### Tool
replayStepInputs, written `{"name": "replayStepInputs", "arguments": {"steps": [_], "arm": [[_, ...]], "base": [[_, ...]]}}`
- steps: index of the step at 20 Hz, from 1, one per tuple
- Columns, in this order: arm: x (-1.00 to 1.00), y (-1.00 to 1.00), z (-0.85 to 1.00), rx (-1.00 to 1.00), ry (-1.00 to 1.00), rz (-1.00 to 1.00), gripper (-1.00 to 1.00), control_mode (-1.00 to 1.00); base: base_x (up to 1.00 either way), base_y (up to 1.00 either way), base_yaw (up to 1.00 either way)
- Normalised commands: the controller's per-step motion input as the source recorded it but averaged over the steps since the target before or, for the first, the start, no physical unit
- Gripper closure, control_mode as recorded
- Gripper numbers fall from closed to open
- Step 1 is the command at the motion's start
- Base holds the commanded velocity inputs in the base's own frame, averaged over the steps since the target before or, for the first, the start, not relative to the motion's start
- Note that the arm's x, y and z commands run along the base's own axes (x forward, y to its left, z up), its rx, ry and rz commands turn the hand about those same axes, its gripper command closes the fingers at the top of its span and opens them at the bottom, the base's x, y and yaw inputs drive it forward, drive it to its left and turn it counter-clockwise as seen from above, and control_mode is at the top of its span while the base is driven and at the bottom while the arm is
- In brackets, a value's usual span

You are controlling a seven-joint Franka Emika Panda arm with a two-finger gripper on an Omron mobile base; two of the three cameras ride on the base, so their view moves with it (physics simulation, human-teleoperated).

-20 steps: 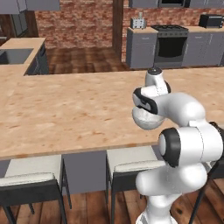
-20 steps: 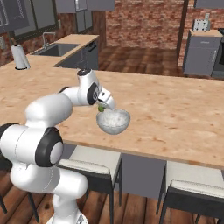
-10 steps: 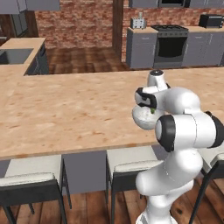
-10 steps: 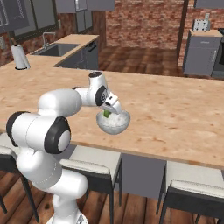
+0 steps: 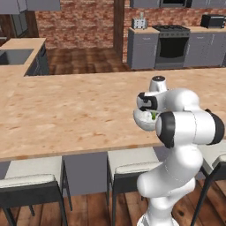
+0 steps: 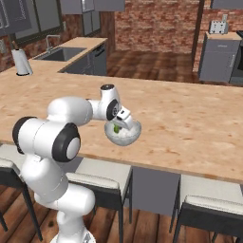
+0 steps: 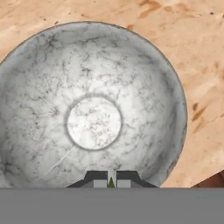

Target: There is a bowl on the dining counter. Grab a lemon wedge from the fridge and place it in the bowl. Then get the liquor bottle and glass cup from the cabinet and place them next to the bowl.

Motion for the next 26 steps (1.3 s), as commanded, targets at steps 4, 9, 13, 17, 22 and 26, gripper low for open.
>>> {"name": "replayStepInputs", "arguments": {"steps": [4, 9, 13, 17, 22, 26], "arm": [[0.08, 0.00, -0.27, 0.02, 0.00, -0.01, 1.00, -1.00], [0.25, -0.03, -0.14, 0.01, 0.00, -0.01, 1.00, -1.00], [0.21, 0.00, -0.03, 0.00, 0.00, -0.01, 1.00, -1.00], [0.16, 0.00, 0.00, 0.00, 0.00, -0.01, -1.00, -1.00], [0.12, 0.00, 0.00, 0.00, 0.00, -0.01, -1.00, -1.00], [0.08, 0.00, 0.00, 0.00, 0.00, -0.01, -1.00, -1.00]], "base": [[0.00, 0.00, 0.00], [0.00, 0.00, 0.00], [0.00, 0.00, 0.00], [0.00, 0.00, 0.00], [0.00, 0.00, 0.00], [0.00, 0.00, 0.00]]}}
